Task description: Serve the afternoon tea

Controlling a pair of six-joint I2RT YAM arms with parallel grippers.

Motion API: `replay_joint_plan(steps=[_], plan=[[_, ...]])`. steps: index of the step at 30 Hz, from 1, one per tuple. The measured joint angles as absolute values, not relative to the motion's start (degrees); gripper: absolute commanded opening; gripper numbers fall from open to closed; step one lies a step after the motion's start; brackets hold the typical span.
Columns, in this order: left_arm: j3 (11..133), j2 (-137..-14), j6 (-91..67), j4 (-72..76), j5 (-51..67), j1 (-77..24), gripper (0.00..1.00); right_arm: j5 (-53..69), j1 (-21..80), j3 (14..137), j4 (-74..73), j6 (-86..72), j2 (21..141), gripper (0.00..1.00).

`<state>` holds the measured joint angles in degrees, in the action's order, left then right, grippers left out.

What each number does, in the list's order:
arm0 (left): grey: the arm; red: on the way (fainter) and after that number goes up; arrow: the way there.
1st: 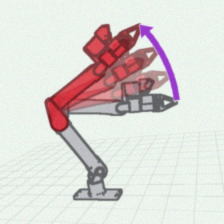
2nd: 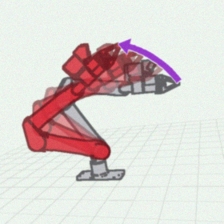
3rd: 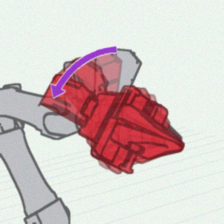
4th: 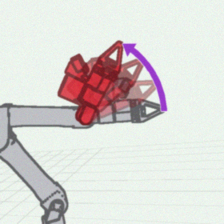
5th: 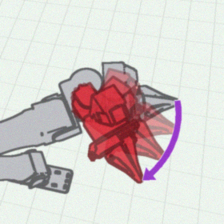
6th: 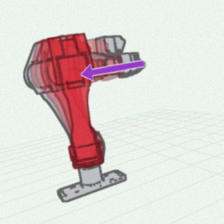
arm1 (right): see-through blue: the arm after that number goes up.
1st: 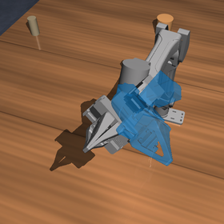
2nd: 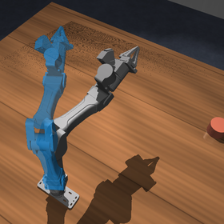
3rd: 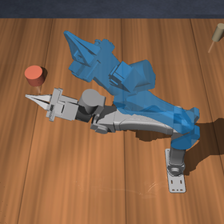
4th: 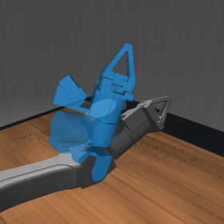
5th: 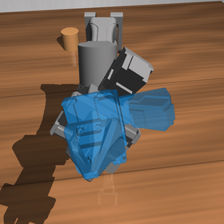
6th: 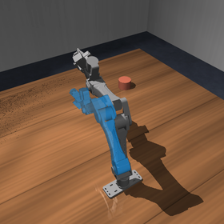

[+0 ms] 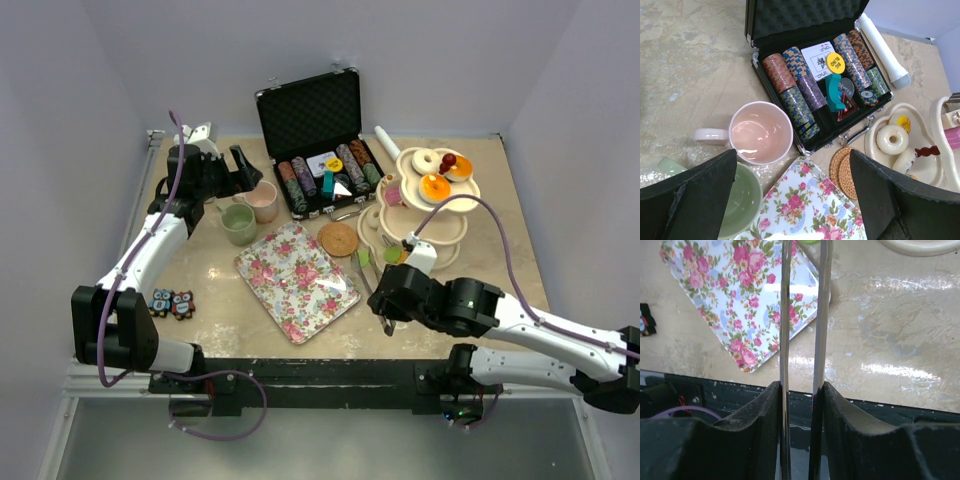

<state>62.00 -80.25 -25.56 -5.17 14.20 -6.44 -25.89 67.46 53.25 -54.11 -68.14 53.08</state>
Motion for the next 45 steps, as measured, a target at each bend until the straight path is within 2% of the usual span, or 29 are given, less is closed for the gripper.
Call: replay_joint_plan(steps=[8,20,31,45], plan=[[62.0,-80.25,-25.76,-5.21,13.74,-6.44,0.99,-28.62,60.42,53.15,-55.66,-69.67,52.1,0.26],[62.0,-80.14,-24.34,-5.32,10.55,-6.44,0.98,-28.93,44.51,52.93,-49.39,-56.21,59.09,0.25],[62.0,-80.03,-24.34,-5.34,10.46,-6.44,0.98,-27.27,41.54,51.22,-49.63,-52.97,55.86,0.25],[62.02,-80.03,-24.36,-5.32,10.48,-6.44,0.98,-26.22,41.5,51.31,-52.75,-52.82,59.18,0.27]])
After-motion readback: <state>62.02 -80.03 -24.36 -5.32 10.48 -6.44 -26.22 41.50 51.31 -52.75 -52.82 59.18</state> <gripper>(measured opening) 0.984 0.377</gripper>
